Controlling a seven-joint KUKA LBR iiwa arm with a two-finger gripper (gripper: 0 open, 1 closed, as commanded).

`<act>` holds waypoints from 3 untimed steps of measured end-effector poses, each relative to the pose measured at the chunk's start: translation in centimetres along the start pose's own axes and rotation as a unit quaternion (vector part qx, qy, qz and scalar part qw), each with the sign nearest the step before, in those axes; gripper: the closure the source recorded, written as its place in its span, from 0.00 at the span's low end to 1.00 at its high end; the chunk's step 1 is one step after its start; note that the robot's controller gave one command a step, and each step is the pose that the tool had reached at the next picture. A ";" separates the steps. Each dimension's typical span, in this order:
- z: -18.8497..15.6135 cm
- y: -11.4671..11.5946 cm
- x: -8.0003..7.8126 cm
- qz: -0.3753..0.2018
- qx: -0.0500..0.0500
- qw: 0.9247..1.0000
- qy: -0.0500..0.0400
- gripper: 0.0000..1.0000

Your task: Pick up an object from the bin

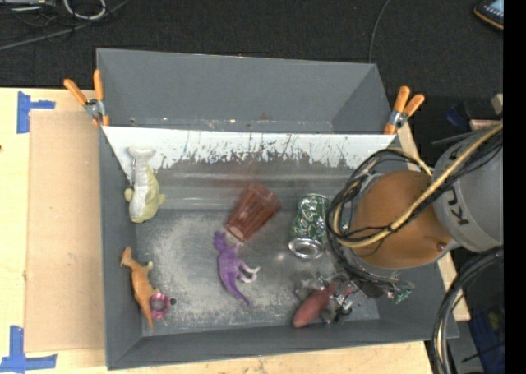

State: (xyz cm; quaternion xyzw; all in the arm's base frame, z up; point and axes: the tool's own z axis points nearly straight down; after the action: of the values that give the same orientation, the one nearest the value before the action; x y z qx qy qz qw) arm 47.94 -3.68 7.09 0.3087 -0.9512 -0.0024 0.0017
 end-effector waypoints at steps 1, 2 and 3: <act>-0.4 0.1 0.0 0.000 -0.001 1.000 0.001 1.00; -0.9 0.1 0.1 -0.001 -0.002 1.000 0.002 1.00; -1.4 0.2 0.1 -0.001 -0.002 1.000 0.002 1.00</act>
Offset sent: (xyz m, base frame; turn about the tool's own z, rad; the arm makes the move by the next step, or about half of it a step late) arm -0.0001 0.0000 0.0048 -0.0003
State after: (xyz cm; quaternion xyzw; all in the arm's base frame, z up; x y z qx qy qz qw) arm 47.80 -3.57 8.47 0.3095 -0.9509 -0.0037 0.0040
